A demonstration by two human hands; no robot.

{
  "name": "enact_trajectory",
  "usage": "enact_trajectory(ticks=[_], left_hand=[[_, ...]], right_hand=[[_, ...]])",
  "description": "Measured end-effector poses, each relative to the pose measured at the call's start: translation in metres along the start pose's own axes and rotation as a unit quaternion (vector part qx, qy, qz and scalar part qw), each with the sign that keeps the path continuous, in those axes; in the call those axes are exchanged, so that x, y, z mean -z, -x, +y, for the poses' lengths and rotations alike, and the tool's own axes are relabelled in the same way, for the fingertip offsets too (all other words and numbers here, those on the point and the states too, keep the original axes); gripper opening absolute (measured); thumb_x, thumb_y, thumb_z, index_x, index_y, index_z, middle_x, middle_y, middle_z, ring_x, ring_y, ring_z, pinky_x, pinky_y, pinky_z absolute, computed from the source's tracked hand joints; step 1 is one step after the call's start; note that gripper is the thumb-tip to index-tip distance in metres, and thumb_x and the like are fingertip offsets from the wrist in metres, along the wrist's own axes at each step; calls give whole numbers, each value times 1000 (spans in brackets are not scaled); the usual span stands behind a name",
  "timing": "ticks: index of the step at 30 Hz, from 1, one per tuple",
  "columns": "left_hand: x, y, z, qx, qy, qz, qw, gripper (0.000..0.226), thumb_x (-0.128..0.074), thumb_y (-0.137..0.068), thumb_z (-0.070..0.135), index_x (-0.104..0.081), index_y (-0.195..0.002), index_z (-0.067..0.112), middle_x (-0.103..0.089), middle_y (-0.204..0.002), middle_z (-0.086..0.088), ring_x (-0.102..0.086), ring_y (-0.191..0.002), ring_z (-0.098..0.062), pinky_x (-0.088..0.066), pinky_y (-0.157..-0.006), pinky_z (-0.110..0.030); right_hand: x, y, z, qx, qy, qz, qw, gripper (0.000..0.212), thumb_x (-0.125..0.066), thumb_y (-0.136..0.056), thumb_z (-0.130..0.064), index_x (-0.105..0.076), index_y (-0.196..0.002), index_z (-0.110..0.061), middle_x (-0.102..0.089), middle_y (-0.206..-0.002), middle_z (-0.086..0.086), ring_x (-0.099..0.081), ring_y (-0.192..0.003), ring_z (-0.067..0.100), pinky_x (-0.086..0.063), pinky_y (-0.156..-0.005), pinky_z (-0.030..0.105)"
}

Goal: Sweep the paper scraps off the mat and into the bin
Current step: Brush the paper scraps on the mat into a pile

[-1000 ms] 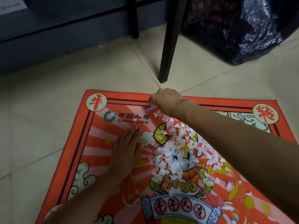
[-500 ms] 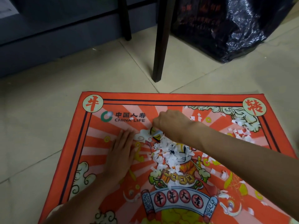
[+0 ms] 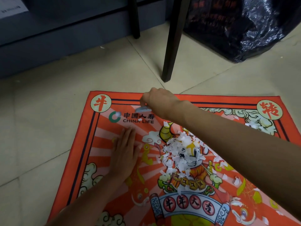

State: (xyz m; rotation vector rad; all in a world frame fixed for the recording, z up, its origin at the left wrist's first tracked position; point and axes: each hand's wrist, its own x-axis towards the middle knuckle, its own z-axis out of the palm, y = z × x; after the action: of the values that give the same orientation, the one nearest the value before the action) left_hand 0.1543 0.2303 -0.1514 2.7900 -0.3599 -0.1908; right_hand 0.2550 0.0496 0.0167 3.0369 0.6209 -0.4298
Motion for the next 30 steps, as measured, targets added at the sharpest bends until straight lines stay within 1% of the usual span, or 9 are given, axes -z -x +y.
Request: enact_trajectory(ticks=[3,7,11,16,21,24,26,28,30], left_hand=[[-1,1,1,8,2,1,1000,75,-11,-95,59,-16,-157,18,-13,-164,1,-2,-151,-17,-4,-122,-43],[-1,1,2,23,-4,33,999,70,-25,-97,55,-32,-151,11,-33,-156,-8,-27,-145,-30,-25,-117,-53],[0,2,4,26,-6,34,999,68,-27,-97,53,-34,-150,11,-36,-155,-10,-30,-142,-31,-25,-117,-51],[0,6,4,20,-18,39,999,62,-26,-99,44,-38,-148,9,-40,-153,-11,-29,-143,-31,-28,-116,-53],[-2,15,1,-7,-38,39,999,60,-26,-100,41,-38,-148,8,-39,-154,-9,-25,-145,-26,-26,-117,-51],[0,18,2,-13,-43,37,998,60,-27,-99,41,-38,-148,8,-40,-153,-9,-21,-143,-22,-27,-116,-52],[2,18,4,-19,-41,29,999,62,-25,-99,42,-36,-149,9,-37,-155,-8,-20,-146,-23,-25,-117,-51],[2,17,7,-22,-28,15,999,64,-21,-98,45,-32,-152,12,-32,-158,-5,-17,-149,-24,-21,-119,-50],[0,13,11,-34,-19,16,999,63,-19,-99,44,-30,-152,13,-31,-158,-4,-17,-149,-23,-21,-119,-49]], right_hand=[[-4,-19,-12,39,23,-10,999,41,-53,-97,-9,-49,-137,-14,-52,-129,14,-55,-115,32,-41,-78,33],[-13,-33,-26,88,51,-23,995,35,-56,-99,-29,-53,-130,-12,-57,-125,12,-57,-112,30,-40,-74,33],[-12,-24,-17,125,41,-64,989,37,-59,-96,-33,-55,-127,-13,-56,-124,12,-56,-112,30,-38,-77,31],[-5,7,-4,142,38,-124,981,31,-51,-99,-15,-55,-130,-18,-57,-127,9,-55,-114,30,-45,-87,34],[-11,43,10,144,2,-162,976,33,-47,-95,-5,-64,-121,-19,-60,-123,7,-59,-111,29,-49,-92,36],[-17,53,23,136,-25,-150,979,34,-49,-95,-5,-64,-120,-22,-63,-121,4,-61,-109,25,-50,-92,35],[-17,56,32,132,-50,-122,982,32,-53,-95,-10,-65,-120,-27,-66,-118,1,-65,-104,23,-51,-88,32],[-13,57,42,126,-68,-103,984,32,-56,-96,-15,-66,-120,-33,-69,-115,-1,-68,-99,21,-53,-87,34],[-7,56,51,112,-88,-98,985,36,-57,-94,-13,-67,-120,-35,-71,-111,0,-69,-94,21,-55,-87,36]])
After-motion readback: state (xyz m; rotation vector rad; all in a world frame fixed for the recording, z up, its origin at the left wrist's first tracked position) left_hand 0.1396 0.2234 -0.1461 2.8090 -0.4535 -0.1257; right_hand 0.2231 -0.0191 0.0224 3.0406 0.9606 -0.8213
